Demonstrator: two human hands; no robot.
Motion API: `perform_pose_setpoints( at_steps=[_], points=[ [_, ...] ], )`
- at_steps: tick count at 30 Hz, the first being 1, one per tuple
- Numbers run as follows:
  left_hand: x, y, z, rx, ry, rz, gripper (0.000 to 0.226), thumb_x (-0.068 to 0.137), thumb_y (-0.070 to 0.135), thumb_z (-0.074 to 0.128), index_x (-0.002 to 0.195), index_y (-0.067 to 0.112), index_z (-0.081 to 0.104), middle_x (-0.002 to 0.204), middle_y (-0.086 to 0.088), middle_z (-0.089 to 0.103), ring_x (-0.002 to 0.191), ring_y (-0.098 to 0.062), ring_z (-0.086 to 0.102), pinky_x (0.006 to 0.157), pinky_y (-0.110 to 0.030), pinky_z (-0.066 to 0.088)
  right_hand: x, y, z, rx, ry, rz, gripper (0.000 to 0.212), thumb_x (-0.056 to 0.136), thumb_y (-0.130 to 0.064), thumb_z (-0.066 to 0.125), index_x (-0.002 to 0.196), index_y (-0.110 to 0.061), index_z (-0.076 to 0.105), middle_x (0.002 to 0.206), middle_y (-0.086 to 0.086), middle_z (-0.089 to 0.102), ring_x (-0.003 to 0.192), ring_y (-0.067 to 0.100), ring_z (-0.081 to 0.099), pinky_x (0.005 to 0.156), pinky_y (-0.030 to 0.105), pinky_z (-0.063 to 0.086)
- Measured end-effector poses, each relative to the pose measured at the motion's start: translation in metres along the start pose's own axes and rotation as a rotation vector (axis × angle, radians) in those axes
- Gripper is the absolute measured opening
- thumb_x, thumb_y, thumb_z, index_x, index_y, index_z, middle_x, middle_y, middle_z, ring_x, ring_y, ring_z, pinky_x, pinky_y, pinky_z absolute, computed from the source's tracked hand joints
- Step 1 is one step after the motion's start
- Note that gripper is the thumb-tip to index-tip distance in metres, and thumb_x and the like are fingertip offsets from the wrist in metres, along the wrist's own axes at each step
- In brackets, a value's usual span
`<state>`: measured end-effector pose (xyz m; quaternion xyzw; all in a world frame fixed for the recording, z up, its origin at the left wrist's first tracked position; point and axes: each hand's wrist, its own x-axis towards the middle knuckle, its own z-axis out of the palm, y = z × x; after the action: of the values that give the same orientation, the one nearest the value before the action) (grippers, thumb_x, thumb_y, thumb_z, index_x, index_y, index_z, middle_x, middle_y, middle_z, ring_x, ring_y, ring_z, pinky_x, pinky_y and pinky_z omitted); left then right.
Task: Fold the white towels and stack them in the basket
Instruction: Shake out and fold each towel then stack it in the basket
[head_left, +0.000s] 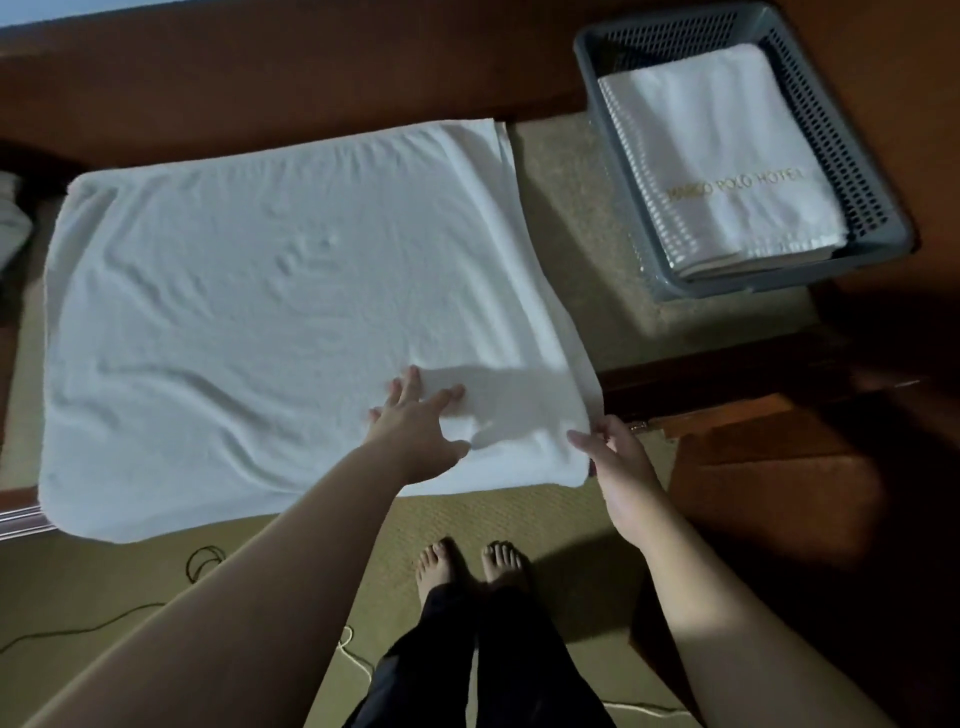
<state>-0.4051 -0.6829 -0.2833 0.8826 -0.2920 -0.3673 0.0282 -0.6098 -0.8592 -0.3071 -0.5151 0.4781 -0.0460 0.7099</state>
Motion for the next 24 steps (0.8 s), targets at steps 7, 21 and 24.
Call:
perform_pose_setpoints(
  at_steps=[7, 21, 24],
  points=[
    [-0.002, 0.004, 0.000, -0.039, 0.009, -0.035, 0.085, 0.087, 0.056, 0.073, 0.158, 0.054, 0.027, 0.174, -0.003, -0.013, 0.161, -0.029, -0.004, 0.127, -0.060, 0.010, -0.002, 0.018, -0.033, -0.505, -0.317, 0.149, 0.033, 0.082, -0.039, 0.086, 0.111, -0.027, 0.076, 0.105, -0.013, 0.077, 0.101, 0.008, 0.069, 0.084, 0.028, 0.052],
    [-0.001, 0.005, 0.001, -0.045, -0.006, -0.050, 0.083, 0.086, 0.055, 0.075, 0.154, 0.059, 0.028, 0.174, 0.000, -0.013, 0.161, -0.030, -0.004, 0.125, -0.064, 0.015, -0.006, 0.038, -0.072, -1.084, -0.058, -0.392, 0.021, 0.087, -0.020, 0.076, 0.074, -0.029, 0.062, 0.075, -0.014, 0.054, 0.076, 0.017, 0.056, 0.058, 0.029, 0.037],
    [0.001, 0.005, 0.001, -0.059, -0.011, -0.052, 0.086, 0.084, 0.053, 0.077, 0.154, 0.059, 0.028, 0.174, 0.000, -0.013, 0.161, -0.029, -0.004, 0.125, -0.065, 0.015, -0.014, 0.043, -0.079, -1.017, 0.004, -0.489, 0.027, 0.083, -0.025, 0.083, 0.069, -0.026, 0.060, 0.079, -0.013, 0.053, 0.076, 0.016, 0.054, 0.058, 0.031, 0.043]
  ],
)
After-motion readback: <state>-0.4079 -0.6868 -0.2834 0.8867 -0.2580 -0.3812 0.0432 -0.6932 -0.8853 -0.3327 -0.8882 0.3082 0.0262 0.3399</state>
